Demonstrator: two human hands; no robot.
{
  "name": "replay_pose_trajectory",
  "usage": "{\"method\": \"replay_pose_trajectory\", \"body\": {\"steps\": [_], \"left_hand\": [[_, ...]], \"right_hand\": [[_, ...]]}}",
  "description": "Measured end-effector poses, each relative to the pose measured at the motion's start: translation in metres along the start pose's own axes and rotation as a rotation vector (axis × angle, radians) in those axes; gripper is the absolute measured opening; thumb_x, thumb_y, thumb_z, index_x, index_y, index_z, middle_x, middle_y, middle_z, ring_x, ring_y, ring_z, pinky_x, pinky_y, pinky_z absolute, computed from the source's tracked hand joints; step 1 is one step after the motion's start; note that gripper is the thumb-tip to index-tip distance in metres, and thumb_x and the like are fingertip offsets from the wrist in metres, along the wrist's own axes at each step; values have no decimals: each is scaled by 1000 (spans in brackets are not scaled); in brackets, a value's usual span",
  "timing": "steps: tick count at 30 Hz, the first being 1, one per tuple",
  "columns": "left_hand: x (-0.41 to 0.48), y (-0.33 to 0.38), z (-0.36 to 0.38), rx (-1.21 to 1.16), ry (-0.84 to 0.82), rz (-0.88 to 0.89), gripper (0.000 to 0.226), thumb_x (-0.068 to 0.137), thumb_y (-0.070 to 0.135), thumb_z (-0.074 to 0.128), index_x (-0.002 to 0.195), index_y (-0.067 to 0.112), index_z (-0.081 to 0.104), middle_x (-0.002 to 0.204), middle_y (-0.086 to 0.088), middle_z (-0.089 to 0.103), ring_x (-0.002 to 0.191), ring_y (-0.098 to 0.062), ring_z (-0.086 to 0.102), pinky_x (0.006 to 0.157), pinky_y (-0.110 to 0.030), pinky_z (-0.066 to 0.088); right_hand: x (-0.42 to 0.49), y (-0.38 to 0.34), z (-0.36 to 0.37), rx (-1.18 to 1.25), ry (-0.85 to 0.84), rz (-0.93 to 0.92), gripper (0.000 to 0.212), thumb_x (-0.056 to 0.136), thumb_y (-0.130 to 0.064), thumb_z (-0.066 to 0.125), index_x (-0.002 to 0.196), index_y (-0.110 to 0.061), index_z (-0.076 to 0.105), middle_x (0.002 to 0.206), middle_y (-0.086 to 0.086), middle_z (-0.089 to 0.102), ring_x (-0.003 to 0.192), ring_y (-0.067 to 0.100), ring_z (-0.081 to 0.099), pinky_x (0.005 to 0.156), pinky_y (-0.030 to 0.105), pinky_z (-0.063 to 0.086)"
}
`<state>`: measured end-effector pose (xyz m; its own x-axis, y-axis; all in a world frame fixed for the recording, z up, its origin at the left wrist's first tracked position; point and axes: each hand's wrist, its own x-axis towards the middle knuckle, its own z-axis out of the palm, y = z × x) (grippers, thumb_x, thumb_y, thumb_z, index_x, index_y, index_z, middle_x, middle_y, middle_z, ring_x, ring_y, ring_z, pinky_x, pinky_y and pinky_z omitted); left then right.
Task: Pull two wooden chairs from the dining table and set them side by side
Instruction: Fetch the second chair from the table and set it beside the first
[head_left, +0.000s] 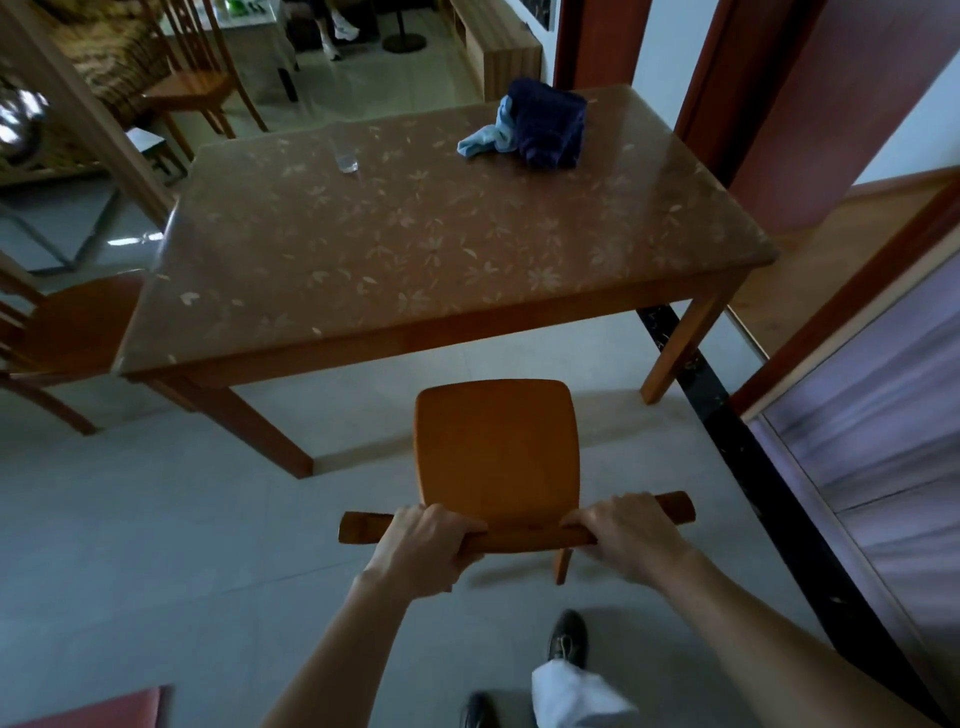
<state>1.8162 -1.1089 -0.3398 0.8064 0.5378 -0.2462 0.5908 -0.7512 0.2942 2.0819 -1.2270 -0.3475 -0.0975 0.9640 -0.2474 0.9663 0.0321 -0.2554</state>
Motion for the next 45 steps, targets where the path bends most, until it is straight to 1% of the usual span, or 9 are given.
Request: {"method": "replay_pose_trajectory", "body": {"steps": [7,16,22,27,31,34,37,40,45], "left_hand": [[-43,6,33,82,-1,-11,35,104,46,53,139,46,58,125,8,74,105,-24,72,87,-40,55],[-74,-19,33,100,242,-233,30,80,42,88,107,37,77,97,13,80,98,-15,74,112,-51,43],[-85,-59,25,-177,347,-338,29,69,38,95,91,26,81,90,11,75,80,-15,66,67,-34,55],[-54,-86,-8,-353,441,-219,24,70,28,96,89,26,81,88,15,69,74,-7,66,65,-28,56],[1,-110,-49,-433,467,-221,30,71,19,95,89,32,75,94,18,64,79,-1,64,68,-24,53],[36,-128,-66,-502,537,-304,46,69,12,95,96,36,66,96,17,63,79,-1,63,66,-20,49],[54,-132,-65,-863,595,-388,60,70,24,96,118,28,61,108,6,71,84,-6,70,66,-20,58],[68,-122,-49,-1210,659,-417,69,59,65,91,112,27,68,102,2,71,91,-8,70,76,-23,58],[97,-120,-50,-1424,826,-599,34,73,63,77,64,33,64,62,17,54,62,-5,53,69,-35,42]], "right_hand": [[-36,-32,41,-44,23,34,32,96,-42,61,128,-40,64,105,-8,78,87,12,73,79,33,57],[-48,-22,37,-76,167,87,15,89,-30,72,103,-29,76,94,-8,78,82,17,70,94,38,46],[-50,-15,21,-144,74,179,24,92,-53,63,108,-38,73,98,-13,78,94,13,71,99,44,37],[-20,0,-17,-80,175,188,31,80,-63,70,97,-37,77,90,-15,77,92,14,69,105,56,37],[21,31,-47,183,518,342,50,62,-46,91,99,-18,75,109,5,68,101,27,58,82,42,51],[43,49,-60,817,627,601,82,58,-43,93,126,-18,55,121,-2,55,110,18,53,85,28,45],[67,58,-68,1164,685,684,61,63,-56,79,112,-24,61,106,-6,65,103,16,63,76,21,43],[86,63,-71,1271,688,698,38,80,-53,73,94,-19,66,101,12,71,100,28,67,84,38,52],[108,80,-79,1379,742,783,27,93,-20,69,103,3,60,112,34,64,109,48,62,97,63,51]]}}
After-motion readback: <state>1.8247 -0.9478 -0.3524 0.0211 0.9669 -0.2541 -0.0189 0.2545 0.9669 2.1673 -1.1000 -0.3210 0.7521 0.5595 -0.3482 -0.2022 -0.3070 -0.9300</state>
